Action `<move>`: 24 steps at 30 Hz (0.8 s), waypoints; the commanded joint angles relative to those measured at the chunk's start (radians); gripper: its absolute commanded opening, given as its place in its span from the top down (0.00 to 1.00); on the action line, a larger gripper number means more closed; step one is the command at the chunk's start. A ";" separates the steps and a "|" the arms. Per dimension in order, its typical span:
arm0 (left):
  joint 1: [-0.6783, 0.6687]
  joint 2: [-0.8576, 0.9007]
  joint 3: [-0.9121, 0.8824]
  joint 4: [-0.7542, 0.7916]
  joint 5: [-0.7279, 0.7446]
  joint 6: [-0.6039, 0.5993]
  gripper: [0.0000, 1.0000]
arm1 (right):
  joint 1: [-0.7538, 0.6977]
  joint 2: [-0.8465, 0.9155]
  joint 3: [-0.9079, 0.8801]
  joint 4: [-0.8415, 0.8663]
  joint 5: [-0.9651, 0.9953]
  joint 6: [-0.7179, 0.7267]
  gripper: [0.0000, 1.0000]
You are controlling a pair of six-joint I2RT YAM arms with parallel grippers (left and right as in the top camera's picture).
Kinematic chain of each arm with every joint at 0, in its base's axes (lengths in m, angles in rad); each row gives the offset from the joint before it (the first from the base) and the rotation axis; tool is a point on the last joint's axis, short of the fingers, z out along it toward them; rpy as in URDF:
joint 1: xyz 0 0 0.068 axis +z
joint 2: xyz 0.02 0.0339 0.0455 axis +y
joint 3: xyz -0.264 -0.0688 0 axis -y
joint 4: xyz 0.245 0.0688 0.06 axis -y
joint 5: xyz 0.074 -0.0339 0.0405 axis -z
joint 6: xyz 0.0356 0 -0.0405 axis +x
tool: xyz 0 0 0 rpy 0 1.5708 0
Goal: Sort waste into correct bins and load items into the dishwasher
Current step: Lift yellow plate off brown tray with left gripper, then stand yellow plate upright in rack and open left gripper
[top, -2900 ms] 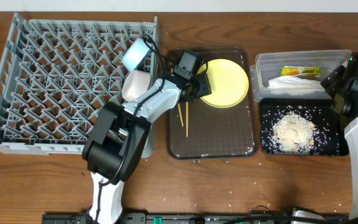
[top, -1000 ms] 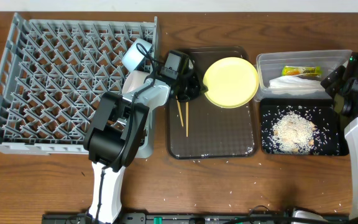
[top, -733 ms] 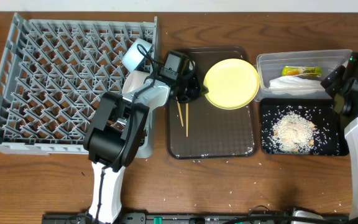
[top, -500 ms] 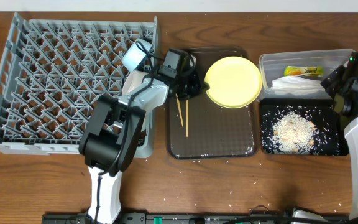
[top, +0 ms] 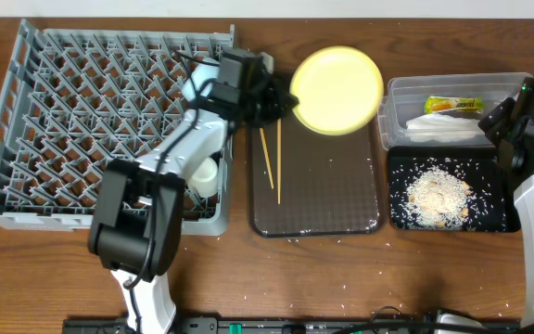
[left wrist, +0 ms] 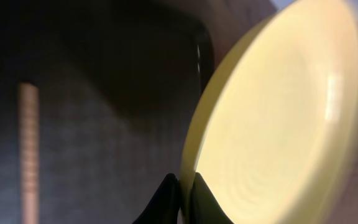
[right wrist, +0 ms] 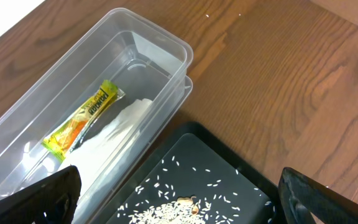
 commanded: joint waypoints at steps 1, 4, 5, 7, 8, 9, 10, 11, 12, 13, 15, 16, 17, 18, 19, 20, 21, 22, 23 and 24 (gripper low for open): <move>0.053 -0.025 -0.002 -0.006 0.018 0.016 0.93 | -0.001 0.005 0.002 -0.002 0.017 0.013 0.01; 0.091 -0.064 0.012 -0.003 0.006 0.048 0.93 | -0.001 0.005 0.002 -0.001 0.017 0.013 0.01; 0.109 -0.090 0.020 -0.008 -0.006 0.065 0.93 | -0.001 0.005 0.002 -0.001 0.017 0.013 0.01; 0.145 -0.151 0.029 -0.036 -0.068 0.085 0.93 | -0.001 0.005 0.002 -0.001 0.017 0.013 0.01; 0.160 -0.177 0.029 -0.044 -0.094 0.099 0.93 | -0.001 0.005 0.002 -0.001 0.017 0.013 0.01; 0.180 -0.215 0.030 -0.059 -0.135 0.116 0.92 | -0.001 0.005 0.002 -0.002 0.017 0.013 0.01; 0.207 -0.263 0.030 -0.082 -0.202 0.144 0.93 | -0.001 0.005 0.002 -0.002 0.017 0.013 0.01; 0.229 -0.302 0.030 -0.104 -0.270 0.172 0.93 | -0.001 0.005 0.002 -0.001 0.017 0.013 0.01; 0.243 -0.330 0.030 -0.122 -0.324 0.196 0.93 | -0.001 0.005 0.002 -0.001 0.017 0.013 0.01; 0.259 -0.360 0.030 -0.142 -0.392 0.228 0.92 | -0.001 0.005 0.002 -0.002 0.017 0.013 0.01; 0.293 -0.430 0.030 -0.180 -0.585 0.328 0.92 | -0.001 0.005 0.002 -0.001 0.017 0.013 0.01; 0.302 -0.451 0.030 -0.188 -0.698 0.395 0.93 | -0.001 0.005 0.002 -0.002 0.017 0.013 0.01; 0.303 -0.462 0.030 -0.187 -0.814 0.473 0.93 | -0.001 0.005 0.002 -0.002 0.017 0.013 0.01; 0.303 -0.462 0.030 -0.186 -0.927 0.544 0.93 | -0.001 0.005 0.002 -0.001 0.017 0.013 0.01; 0.303 -0.456 0.030 -0.185 -1.052 0.619 0.93 | -0.001 0.005 0.002 -0.002 0.017 0.013 0.01; 0.303 -0.451 0.030 -0.180 -1.115 0.658 0.93 | -0.001 0.005 0.002 -0.001 0.017 0.013 0.01; 0.303 -0.441 0.030 -0.169 -1.176 0.700 0.93 | -0.001 0.005 0.002 -0.001 0.017 0.013 0.01; 0.303 -0.433 0.030 -0.159 -1.199 0.726 0.93 | -0.001 0.005 0.002 -0.001 0.017 0.013 0.01; 0.304 -0.415 0.030 -0.140 -1.220 0.770 0.93 | -0.001 0.005 0.002 -0.002 0.017 0.013 0.01; 0.304 -0.406 0.030 -0.132 -1.229 0.786 0.92 | -0.001 0.005 0.002 -0.002 0.017 0.013 0.01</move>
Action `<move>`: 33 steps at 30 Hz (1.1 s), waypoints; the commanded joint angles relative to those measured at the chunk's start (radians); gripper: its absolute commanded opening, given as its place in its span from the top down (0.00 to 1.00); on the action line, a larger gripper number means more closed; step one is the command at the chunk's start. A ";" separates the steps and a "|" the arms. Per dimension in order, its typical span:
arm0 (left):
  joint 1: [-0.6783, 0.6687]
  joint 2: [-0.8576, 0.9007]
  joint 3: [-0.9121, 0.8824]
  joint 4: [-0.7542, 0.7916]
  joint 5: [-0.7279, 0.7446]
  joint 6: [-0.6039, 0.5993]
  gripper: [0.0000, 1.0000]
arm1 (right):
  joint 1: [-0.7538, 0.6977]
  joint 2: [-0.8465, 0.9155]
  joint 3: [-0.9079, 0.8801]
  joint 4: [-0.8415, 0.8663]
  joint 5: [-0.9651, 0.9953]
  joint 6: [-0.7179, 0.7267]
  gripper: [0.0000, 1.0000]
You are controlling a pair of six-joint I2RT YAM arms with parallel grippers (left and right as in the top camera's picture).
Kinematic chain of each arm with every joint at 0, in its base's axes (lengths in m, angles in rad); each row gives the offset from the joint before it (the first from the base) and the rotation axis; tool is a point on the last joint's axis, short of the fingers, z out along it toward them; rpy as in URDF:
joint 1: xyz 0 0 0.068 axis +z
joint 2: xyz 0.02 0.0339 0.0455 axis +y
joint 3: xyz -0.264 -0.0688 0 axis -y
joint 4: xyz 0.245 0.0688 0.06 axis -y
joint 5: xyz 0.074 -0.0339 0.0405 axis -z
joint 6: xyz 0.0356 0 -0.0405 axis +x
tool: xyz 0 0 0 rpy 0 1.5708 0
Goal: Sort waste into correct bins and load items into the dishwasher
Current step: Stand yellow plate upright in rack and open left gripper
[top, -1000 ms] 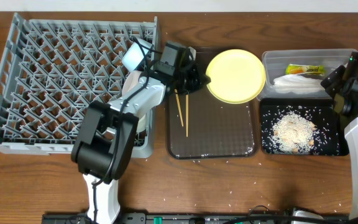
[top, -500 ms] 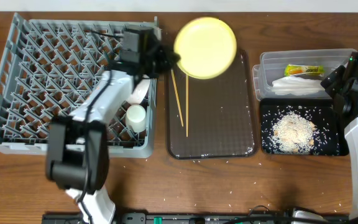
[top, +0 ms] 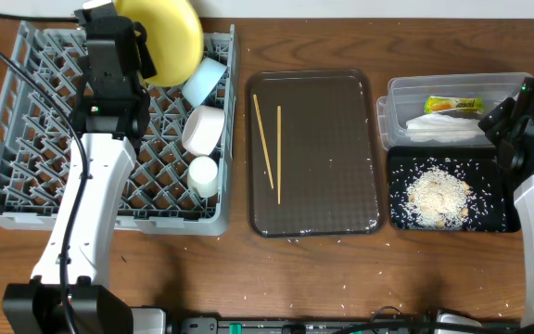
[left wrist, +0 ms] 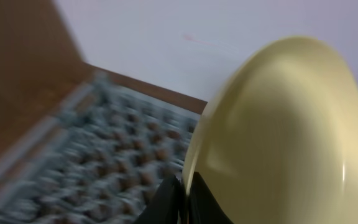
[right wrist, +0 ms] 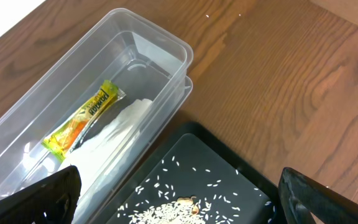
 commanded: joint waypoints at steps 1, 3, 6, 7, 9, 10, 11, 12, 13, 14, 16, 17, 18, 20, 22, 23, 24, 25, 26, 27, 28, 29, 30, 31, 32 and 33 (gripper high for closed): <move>0.005 0.054 0.022 0.044 -0.199 0.178 0.92 | -0.001 0.005 0.002 -0.001 0.017 0.013 0.01; 0.005 0.093 0.022 0.074 -0.227 0.213 0.93 | -0.001 0.005 0.002 -0.002 0.017 0.013 0.01; 0.005 0.163 0.022 0.111 -0.268 0.288 0.93 | -0.001 0.005 0.002 -0.002 0.017 0.013 0.01; 0.005 0.185 0.022 0.120 -0.282 0.309 0.93 | -0.001 0.005 0.002 -0.001 0.017 0.013 0.01; 0.005 0.215 0.022 0.122 -0.285 0.333 0.93 | -0.001 0.005 0.002 -0.002 0.017 0.013 0.01; 0.005 0.232 0.022 0.121 -0.290 0.340 0.93 | -0.001 0.005 0.002 -0.001 0.017 0.013 0.01; 0.005 0.237 0.022 0.121 -0.290 0.341 0.93 | -0.001 0.005 0.002 -0.002 0.017 0.013 0.01; 0.005 0.241 0.022 0.121 -0.290 0.341 0.92 | -0.001 0.005 0.002 -0.002 0.017 0.013 0.01; 0.003 0.241 0.022 0.121 -0.290 0.342 0.93 | -0.001 0.005 0.002 -0.001 0.017 0.013 0.01; 0.000 0.241 0.022 0.122 -0.292 0.342 0.93 | -0.001 0.005 0.002 -0.001 0.017 0.013 0.01; -0.010 0.240 0.022 0.130 -0.292 0.342 0.93 | -0.001 0.005 0.002 -0.001 0.017 0.013 0.01; -0.016 0.240 0.022 0.133 -0.292 0.342 0.93 | -0.001 0.005 0.002 -0.001 0.017 0.013 0.01; -0.032 0.240 0.022 0.133 -0.292 0.342 0.92 | -0.001 0.005 0.002 -0.001 0.017 0.013 0.01; -0.053 0.240 0.022 0.132 -0.292 0.342 0.75 | -0.001 0.005 0.002 -0.001 0.017 0.013 0.01; -0.068 0.240 0.022 0.132 -0.292 0.342 0.57 | -0.001 0.005 0.002 -0.001 0.017 0.013 0.01; -0.077 0.240 0.022 0.132 -0.292 0.342 0.48 | -0.001 0.005 0.002 -0.001 0.017 0.013 0.01; -0.080 0.240 0.022 0.132 -0.292 0.342 0.44 | -0.001 0.005 0.002 -0.002 0.017 0.013 0.01; -0.084 0.240 0.022 0.132 -0.292 0.341 0.40 | -0.001 0.005 0.002 -0.001 0.017 0.013 0.01; -0.087 0.238 0.022 0.133 -0.291 0.341 0.38 | -0.001 0.005 0.002 -0.001 0.017 0.013 0.01; -0.089 0.237 0.023 0.133 -0.291 0.341 0.36 | -0.001 0.005 0.002 -0.001 0.017 0.013 0.01; -0.091 0.233 0.023 0.132 -0.291 0.341 0.36 | -0.001 0.005 0.002 -0.001 0.017 0.013 0.01; -0.095 0.222 0.023 0.132 -0.291 0.341 0.35 | -0.001 0.005 0.002 -0.001 0.017 0.013 0.01; -0.098 0.213 0.023 0.132 -0.291 0.341 0.34 | -0.001 0.005 0.002 -0.002 0.017 0.013 0.01; -0.103 0.199 0.023 0.132 -0.291 0.339 0.32 | -0.001 0.005 0.002 -0.001 0.017 0.013 0.01; -0.108 0.177 0.023 0.132 -0.290 0.336 0.31 | -0.001 0.005 0.002 -0.001 0.017 0.013 0.01; -0.113 0.148 0.023 0.132 -0.288 0.321 0.30 | -0.001 0.005 0.002 -0.002 0.017 0.013 0.01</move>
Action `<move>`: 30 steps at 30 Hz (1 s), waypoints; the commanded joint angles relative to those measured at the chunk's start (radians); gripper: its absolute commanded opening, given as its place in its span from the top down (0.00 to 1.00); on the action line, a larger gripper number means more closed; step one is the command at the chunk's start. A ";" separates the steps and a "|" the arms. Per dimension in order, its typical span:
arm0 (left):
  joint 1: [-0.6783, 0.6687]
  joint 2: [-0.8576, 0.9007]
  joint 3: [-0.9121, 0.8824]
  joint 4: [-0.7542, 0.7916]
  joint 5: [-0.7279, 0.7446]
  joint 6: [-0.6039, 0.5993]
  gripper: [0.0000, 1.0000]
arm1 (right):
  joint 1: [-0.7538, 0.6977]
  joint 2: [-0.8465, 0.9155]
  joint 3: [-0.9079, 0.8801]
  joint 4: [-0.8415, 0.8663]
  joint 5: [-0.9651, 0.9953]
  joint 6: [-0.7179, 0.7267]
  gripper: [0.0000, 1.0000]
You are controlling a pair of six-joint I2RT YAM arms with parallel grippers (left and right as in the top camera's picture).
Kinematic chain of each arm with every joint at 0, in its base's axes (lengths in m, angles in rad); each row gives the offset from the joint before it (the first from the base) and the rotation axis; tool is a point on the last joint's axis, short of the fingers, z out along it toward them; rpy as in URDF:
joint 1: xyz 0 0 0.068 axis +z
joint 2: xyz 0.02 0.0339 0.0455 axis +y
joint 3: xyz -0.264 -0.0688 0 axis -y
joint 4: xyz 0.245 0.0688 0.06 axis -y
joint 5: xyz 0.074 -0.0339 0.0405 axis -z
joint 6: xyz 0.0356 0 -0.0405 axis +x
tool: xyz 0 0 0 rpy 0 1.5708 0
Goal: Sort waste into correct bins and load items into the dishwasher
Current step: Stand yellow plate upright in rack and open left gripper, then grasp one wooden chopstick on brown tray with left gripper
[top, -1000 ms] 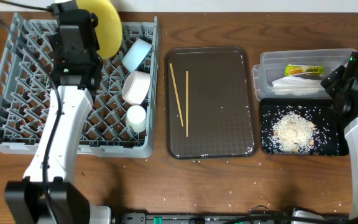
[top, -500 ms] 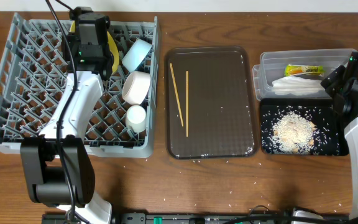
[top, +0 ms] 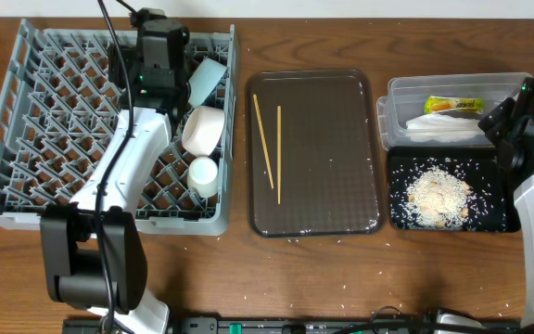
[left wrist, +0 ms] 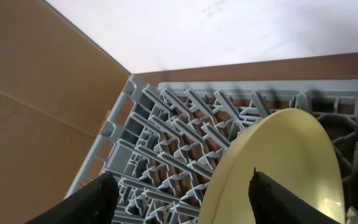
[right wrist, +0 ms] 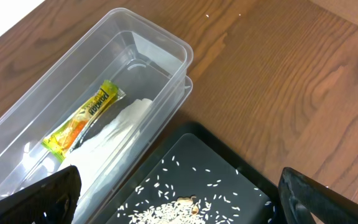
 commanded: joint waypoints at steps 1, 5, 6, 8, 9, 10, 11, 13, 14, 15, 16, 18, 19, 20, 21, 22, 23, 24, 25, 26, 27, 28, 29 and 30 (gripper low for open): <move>-0.018 -0.105 0.023 0.003 -0.016 -0.043 0.30 | -0.001 0.005 0.002 -0.001 0.017 0.013 0.01; -0.082 -0.247 0.023 -0.130 0.185 -0.158 0.32 | -0.001 0.005 0.002 -0.001 0.017 0.013 0.01; -0.101 -0.265 0.029 -0.178 0.246 -0.190 0.38 | -0.001 0.005 0.002 -0.001 0.017 0.013 0.01; -0.140 -0.276 0.071 -0.317 0.324 -0.299 0.39 | -0.001 0.005 0.002 -0.002 0.017 0.013 0.01; -0.163 -0.272 0.102 -0.393 0.363 -0.347 0.39 | -0.001 0.005 0.002 -0.002 0.017 0.013 0.01; -0.191 -0.266 0.134 -0.466 0.436 -0.393 0.39 | -0.001 0.005 0.002 -0.002 0.017 0.013 0.01; -0.218 -0.260 0.151 -0.501 0.499 -0.415 0.39 | -0.001 0.005 0.002 -0.001 0.017 0.013 0.01; -0.287 -0.240 0.168 -0.547 0.527 -0.472 0.39 | -0.001 0.005 0.002 -0.001 0.017 0.013 0.01; -0.315 -0.225 0.168 -0.564 0.527 -0.507 0.39 | -0.001 0.005 0.002 -0.001 0.017 0.013 0.01; -0.344 -0.199 0.168 -0.581 0.528 -0.554 0.39 | -0.001 0.005 0.002 -0.002 0.017 0.013 0.01; -0.365 -0.174 0.168 -0.593 0.528 -0.580 0.39 | -0.001 0.005 0.002 -0.002 0.017 0.013 0.01; -0.408 -0.105 0.168 -0.606 0.528 -0.631 0.39 | -0.001 0.005 0.002 -0.002 0.017 0.013 0.01; -0.429 -0.066 0.168 -0.603 0.528 -0.639 0.39 | -0.001 0.005 0.002 -0.002 0.017 0.013 0.01; -0.449 -0.028 0.168 -0.599 0.527 -0.639 0.39 | -0.001 0.005 0.002 -0.002 0.017 0.013 0.01; -0.459 -0.004 0.168 -0.595 0.527 -0.642 0.39 | -0.001 0.005 0.002 -0.002 0.017 0.013 0.01; -0.475 0.043 0.168 -0.589 0.527 -0.674 0.38 | -0.001 0.005 0.002 -0.002 0.017 0.013 0.01; -0.476 0.068 0.168 -0.586 0.527 -0.691 0.38 | -0.001 0.005 0.002 -0.002 0.017 0.013 0.01; -0.476 0.095 0.168 -0.579 0.527 -0.714 0.38 | -0.001 0.005 0.002 -0.002 0.017 0.013 0.01; -0.475 0.115 0.168 -0.572 0.528 -0.727 0.38 | -0.001 0.005 0.002 -0.002 0.017 0.013 0.01; -0.473 0.144 0.168 -0.560 0.528 -0.729 0.38 | -0.001 0.005 0.002 -0.001 0.017 0.013 0.01; -0.473 0.164 0.168 -0.550 0.528 -0.729 0.38 | -0.001 0.005 0.002 -0.001 0.017 0.013 0.01; -0.474 0.185 0.168 -0.542 0.527 -0.732 0.38 | -0.001 0.005 0.002 -0.002 0.017 0.013 0.01; -0.474 0.201 0.168 -0.539 0.527 -0.737 0.38 | -0.001 0.005 0.002 -0.001 0.017 0.013 0.01; -0.473 0.220 0.168 -0.535 0.527 -0.749 0.38 | -0.001 0.005 0.002 -0.002 0.017 0.013 0.01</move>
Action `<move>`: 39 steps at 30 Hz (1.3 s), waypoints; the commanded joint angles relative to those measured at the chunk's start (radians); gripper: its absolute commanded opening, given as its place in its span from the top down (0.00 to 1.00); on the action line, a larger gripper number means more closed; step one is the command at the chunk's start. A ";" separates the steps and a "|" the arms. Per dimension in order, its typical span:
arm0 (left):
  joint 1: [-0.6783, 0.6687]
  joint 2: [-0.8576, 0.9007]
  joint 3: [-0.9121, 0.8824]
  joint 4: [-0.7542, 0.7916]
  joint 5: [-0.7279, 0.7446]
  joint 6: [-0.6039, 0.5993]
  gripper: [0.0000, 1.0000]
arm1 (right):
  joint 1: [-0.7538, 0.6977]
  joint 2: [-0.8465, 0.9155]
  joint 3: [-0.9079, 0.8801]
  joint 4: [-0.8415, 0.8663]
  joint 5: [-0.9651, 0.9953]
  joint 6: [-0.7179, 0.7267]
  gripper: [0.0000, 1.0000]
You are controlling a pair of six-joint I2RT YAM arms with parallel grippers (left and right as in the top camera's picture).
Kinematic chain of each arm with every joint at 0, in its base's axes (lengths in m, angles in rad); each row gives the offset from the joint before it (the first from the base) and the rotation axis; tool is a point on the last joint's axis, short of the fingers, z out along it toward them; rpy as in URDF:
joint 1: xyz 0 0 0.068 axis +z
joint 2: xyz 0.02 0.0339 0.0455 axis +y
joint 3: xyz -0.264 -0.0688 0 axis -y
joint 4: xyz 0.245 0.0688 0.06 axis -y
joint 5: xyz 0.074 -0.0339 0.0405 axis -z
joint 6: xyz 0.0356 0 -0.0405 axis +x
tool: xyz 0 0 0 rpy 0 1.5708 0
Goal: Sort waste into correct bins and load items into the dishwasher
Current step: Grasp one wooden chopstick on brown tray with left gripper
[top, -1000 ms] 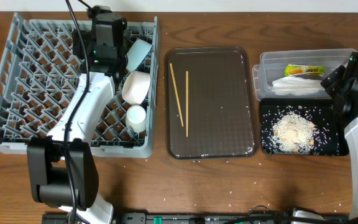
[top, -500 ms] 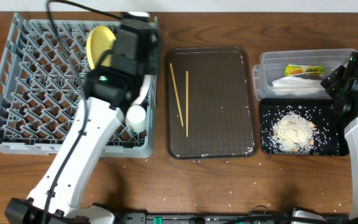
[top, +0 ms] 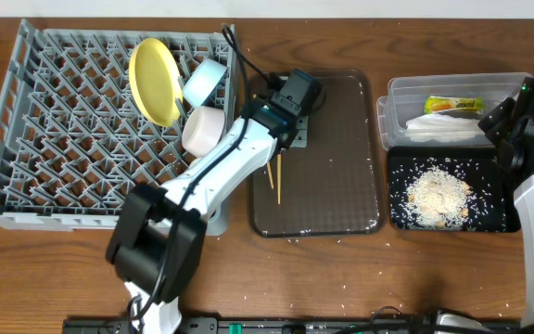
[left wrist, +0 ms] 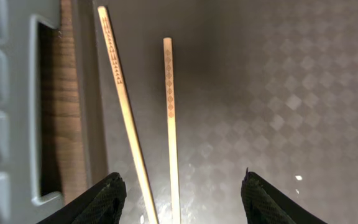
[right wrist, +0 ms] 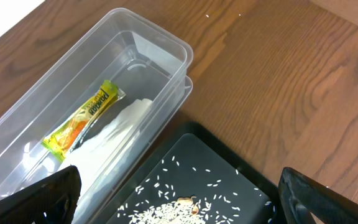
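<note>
A yellow plate (top: 154, 81) stands on edge in the grey dish rack (top: 26, 130), near its back right. Two wooden chopsticks (left wrist: 169, 118) lie on the brown tray (top: 341, 186); from overhead only their lower ends (top: 277, 184) show under the arm. My left gripper (left wrist: 181, 175) hangs open just above them at the tray's upper left (top: 282, 137), one finger to each side. My right gripper (right wrist: 176, 180) is open and holds nothing, above the black bin (top: 489, 213) of rice (right wrist: 179, 208).
A light-blue cup (top: 204, 82) and a white cup (top: 202, 130) lie in the rack beside the plate. The clear bin (top: 452, 88) at the back right holds a yellow wrapper (right wrist: 82, 118) and a white napkin (right wrist: 114, 134). Rice grains dot the table's front.
My left gripper has gone from the rack's back right, open around the plate, to the tray above the chopsticks. The plate stays standing in the rack. The right arm has not moved.
My left gripper was shut on the yellow plate's rim over the tray's back edge. Then it held the plate above the rack's back. Then it stood open with the plate set in the rack. Now it is open over the chopsticks.
</note>
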 commanded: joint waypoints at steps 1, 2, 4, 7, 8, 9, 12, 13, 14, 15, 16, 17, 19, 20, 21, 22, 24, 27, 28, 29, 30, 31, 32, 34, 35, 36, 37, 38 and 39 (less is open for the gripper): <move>0.004 0.071 0.019 0.014 -0.002 -0.047 0.38 | -0.001 0.005 0.002 -0.002 0.017 0.013 0.01; 0.004 0.088 0.019 0.021 -0.002 -0.051 0.38 | -0.001 0.005 0.002 -0.002 0.017 0.013 0.01; 0.004 0.130 0.019 0.037 0.015 -0.080 0.38 | -0.001 0.005 0.002 -0.002 0.017 0.013 0.01; 0.004 0.178 0.019 0.056 0.056 -0.091 0.39 | -0.001 0.005 0.002 -0.002 0.017 0.013 0.01; 0.004 0.185 0.019 0.058 0.056 -0.091 0.39 | -0.001 0.005 0.002 -0.001 0.017 0.013 0.01; 0.004 0.192 0.019 0.062 0.056 -0.091 0.39 | -0.001 0.005 0.002 -0.001 0.017 0.013 0.01; 0.004 0.204 0.018 0.070 0.072 -0.093 0.43 | -0.001 0.005 0.002 -0.002 0.017 0.013 0.01; 0.004 0.208 0.018 0.070 0.077 -0.101 0.43 | -0.001 0.005 0.002 -0.001 0.017 0.013 0.01; 0.004 0.220 0.018 0.070 0.085 -0.110 0.44 | -0.001 0.005 0.002 -0.002 0.017 0.013 0.01; 0.004 0.230 0.017 0.070 0.095 -0.110 0.44 | -0.001 0.005 0.002 -0.001 0.017 0.013 0.01; 0.004 0.237 0.017 0.071 0.105 -0.111 0.44 | -0.001 0.005 0.002 -0.002 0.017 0.013 0.01; 0.005 0.250 0.017 0.070 0.121 -0.114 0.44 | -0.001 0.005 0.002 -0.002 0.017 0.013 0.01; 0.012 0.267 0.017 0.069 0.168 -0.118 0.50 | -0.001 0.005 0.002 -0.002 0.017 0.013 0.01; 0.015 0.269 0.017 0.069 0.180 -0.118 0.52 | -0.001 0.005 0.002 -0.001 0.017 0.013 0.01; 0.020 0.270 0.016 0.069 0.195 -0.118 0.57 | -0.001 0.005 0.002 -0.001 0.017 0.013 0.01; 0.025 0.270 0.016 0.068 0.204 -0.122 0.64 | -0.001 0.005 0.002 -0.001 0.017 0.013 0.01; 0.025 0.270 0.016 0.068 0.204 -0.125 0.80 | -0.001 0.005 0.002 -0.002 0.017 0.013 0.01; 0.025 0.270 0.016 0.068 0.204 -0.125 0.87 | -0.001 0.005 0.002 -0.002 0.017 0.013 0.01; 0.025 0.270 0.016 0.068 0.204 -0.125 0.88 | -0.001 0.005 0.002 -0.001 0.017 0.013 0.01; 0.025 0.270 0.016 0.068 0.203 -0.125 0.90 | -0.001 0.005 0.002 -0.002 0.017 0.013 0.01; 0.025 0.270 0.016 0.068 0.203 -0.125 0.92 | -0.001 0.005 0.002 -0.001 0.017 0.013 0.01; 0.025 0.270 0.016 0.068 0.203 -0.125 0.92 | -0.001 0.005 0.002 -0.001 0.017 0.013 0.01; 0.024 0.270 0.016 0.068 0.199 -0.125 0.92 | -0.001 0.005 0.002 -0.002 0.017 0.013 0.01; 0.023 0.270 0.016 0.068 0.196 -0.125 0.92 | -0.001 0.005 0.002 -0.001 0.017 0.013 0.01; 0.023 0.270 0.016 0.068 0.195 -0.125 0.92 | -0.001 0.005 0.002 -0.002 0.017 0.013 0.01; 0.023 0.270 0.016 0.068 0.195 -0.125 0.93 | -0.001 0.005 0.002 -0.002 0.017 0.013 0.01; 0.023 0.270 0.017 0.068 0.195 -0.125 0.93 | -0.001 0.005 0.002 -0.002 0.017 0.013 0.01; 0.023 0.270 0.017 0.066 0.196 -0.125 0.93 | -0.001 0.005 0.002 -0.001 0.017 0.013 0.01; 0.023 0.269 0.017 0.065 0.196 -0.125 0.92 | -0.001 0.005 0.002 -0.002 0.017 0.013 0.01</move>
